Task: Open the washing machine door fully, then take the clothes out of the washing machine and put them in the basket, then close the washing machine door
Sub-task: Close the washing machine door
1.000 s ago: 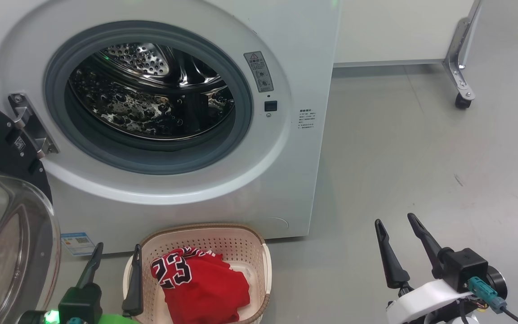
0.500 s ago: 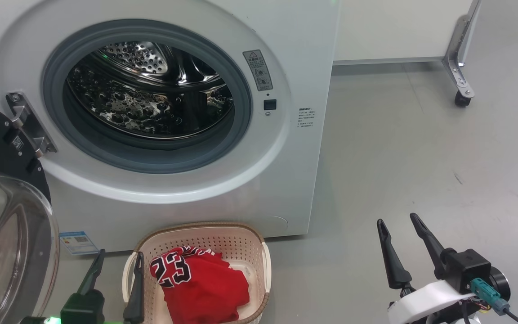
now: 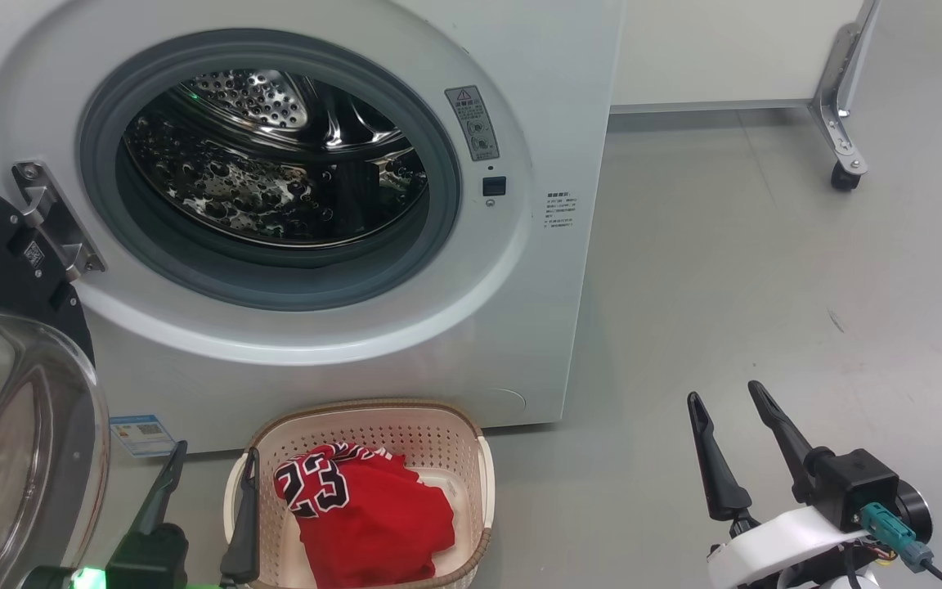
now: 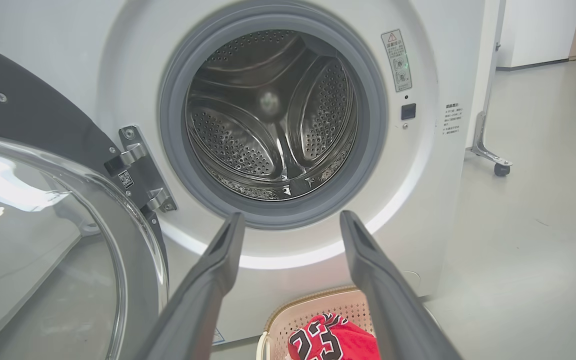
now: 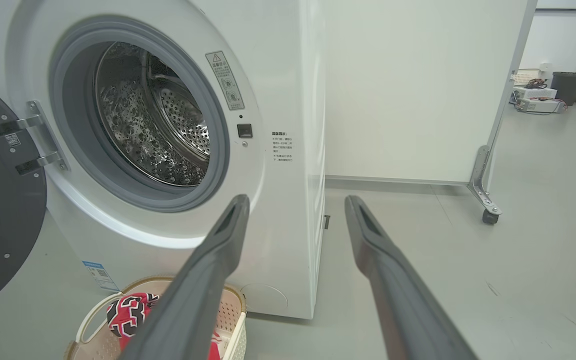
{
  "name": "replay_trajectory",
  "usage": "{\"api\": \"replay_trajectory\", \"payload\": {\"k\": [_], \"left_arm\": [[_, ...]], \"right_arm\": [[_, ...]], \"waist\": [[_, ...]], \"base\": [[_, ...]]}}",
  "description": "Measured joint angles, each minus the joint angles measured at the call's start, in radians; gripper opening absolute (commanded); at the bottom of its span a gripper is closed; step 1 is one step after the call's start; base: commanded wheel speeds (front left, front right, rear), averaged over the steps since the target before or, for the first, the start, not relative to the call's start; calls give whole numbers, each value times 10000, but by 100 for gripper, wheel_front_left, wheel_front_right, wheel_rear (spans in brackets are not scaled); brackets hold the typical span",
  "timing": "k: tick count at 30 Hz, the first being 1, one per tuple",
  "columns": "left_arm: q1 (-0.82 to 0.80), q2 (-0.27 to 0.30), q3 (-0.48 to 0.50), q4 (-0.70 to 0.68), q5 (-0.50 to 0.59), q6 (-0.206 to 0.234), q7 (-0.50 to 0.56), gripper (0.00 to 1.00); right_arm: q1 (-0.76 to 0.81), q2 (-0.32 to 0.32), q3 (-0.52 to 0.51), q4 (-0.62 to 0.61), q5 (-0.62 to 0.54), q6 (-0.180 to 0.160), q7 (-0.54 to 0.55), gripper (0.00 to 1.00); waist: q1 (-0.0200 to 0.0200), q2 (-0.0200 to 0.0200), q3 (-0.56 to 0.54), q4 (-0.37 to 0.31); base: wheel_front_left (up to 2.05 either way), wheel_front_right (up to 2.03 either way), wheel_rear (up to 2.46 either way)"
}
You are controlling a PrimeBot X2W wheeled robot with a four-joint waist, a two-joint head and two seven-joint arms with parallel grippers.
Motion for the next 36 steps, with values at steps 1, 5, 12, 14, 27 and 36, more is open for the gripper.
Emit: {"api": "replay_trajectory", "payload": {"k": [1, 5, 12, 14, 27, 36], "left_arm": [[12, 0, 8, -21, 4, 2, 2, 100], [89, 0, 58, -182, 6, 38, 88, 100], [202, -8, 84, -334, 12, 90, 180, 100], [260, -10, 82, -360, 12, 92, 192, 100], [347, -31, 10, -583, 13, 92, 368, 100], [410, -25, -21, -717, 13, 92, 445, 100]], "right_arm": [[0, -6, 0, -12, 0, -2, 2, 100], [1, -13, -2, -73, 0, -6, 77, 100], [58, -42, -13, -148, 0, -15, 82, 100], [100, -42, -17, -176, 0, -17, 88, 100], [134, -59, -21, -240, 0, -86, 174, 100], [167, -73, -48, -270, 0, -104, 205, 100]], "waist": [[0, 0, 3, 5], [0, 0, 15, 10], [0, 0, 47, -8], [0, 0, 58, -12], [0, 0, 115, -12], [0, 0, 131, -23]], "base": [[-33, 50, -17], [-43, 59, -16], [-66, 78, -11], [-67, 67, 0], [-68, 68, 0], [-48, 48, 0]]}}
